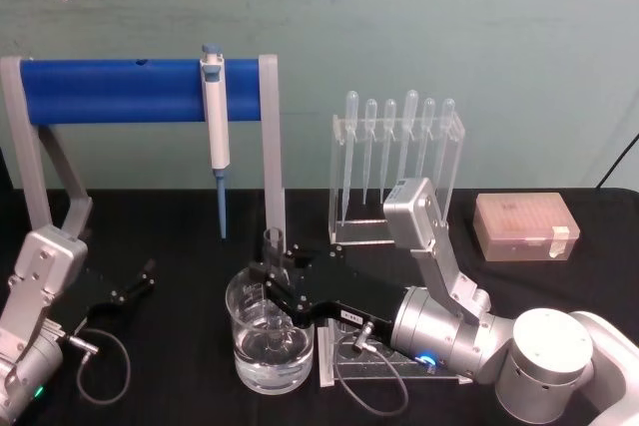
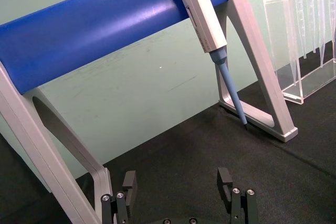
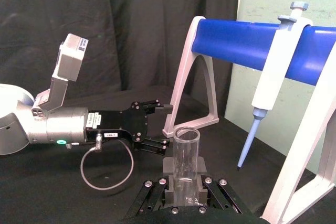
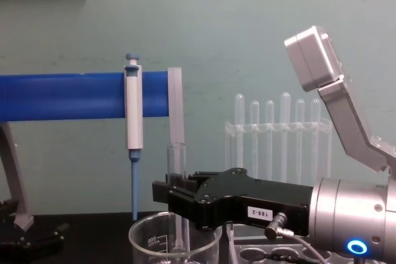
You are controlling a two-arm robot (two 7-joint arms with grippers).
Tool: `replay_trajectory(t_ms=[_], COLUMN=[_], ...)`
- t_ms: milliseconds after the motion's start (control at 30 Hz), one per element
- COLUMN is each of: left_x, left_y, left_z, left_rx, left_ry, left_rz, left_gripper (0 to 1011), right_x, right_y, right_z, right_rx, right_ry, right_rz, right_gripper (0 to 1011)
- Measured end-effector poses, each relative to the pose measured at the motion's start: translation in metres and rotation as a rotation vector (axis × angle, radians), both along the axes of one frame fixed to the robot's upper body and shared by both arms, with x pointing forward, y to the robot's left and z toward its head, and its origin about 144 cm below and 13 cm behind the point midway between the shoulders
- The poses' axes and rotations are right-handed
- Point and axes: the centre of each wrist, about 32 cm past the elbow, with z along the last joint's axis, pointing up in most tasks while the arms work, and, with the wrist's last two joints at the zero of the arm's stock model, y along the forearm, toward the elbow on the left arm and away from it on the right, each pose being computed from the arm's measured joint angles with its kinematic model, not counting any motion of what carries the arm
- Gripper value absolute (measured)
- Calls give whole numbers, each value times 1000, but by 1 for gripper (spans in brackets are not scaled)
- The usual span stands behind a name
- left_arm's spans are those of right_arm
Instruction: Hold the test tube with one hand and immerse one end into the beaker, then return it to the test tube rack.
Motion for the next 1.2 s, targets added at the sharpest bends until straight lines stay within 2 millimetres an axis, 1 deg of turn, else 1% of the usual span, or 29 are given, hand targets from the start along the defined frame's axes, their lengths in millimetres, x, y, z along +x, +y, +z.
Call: replay_trajectory(t_ms=[867,1033,1133,1167,1200], left_x=[0,0,0,0,0], left_y=[0,0,0,0,0], left_z=[0,0,0,0,0], left_rx=[0,0,0,0,0], left_ry=[0,0,0,0,0], left_rz=[0,0,0,0,0], left_gripper=[1000,1000,1000,1000,1000], right_x=[0,-3,-5,-7,-8], right_y=[0,-1,-2,-2,-3], right_z=[1,13,24,33,37], right_rx=[1,7,12,13,13], right_ry=[-3,-30,-53,-68,-75], right_rz=[-1,-3,-5,-7,-8], right_gripper=[225,225,225,224,225])
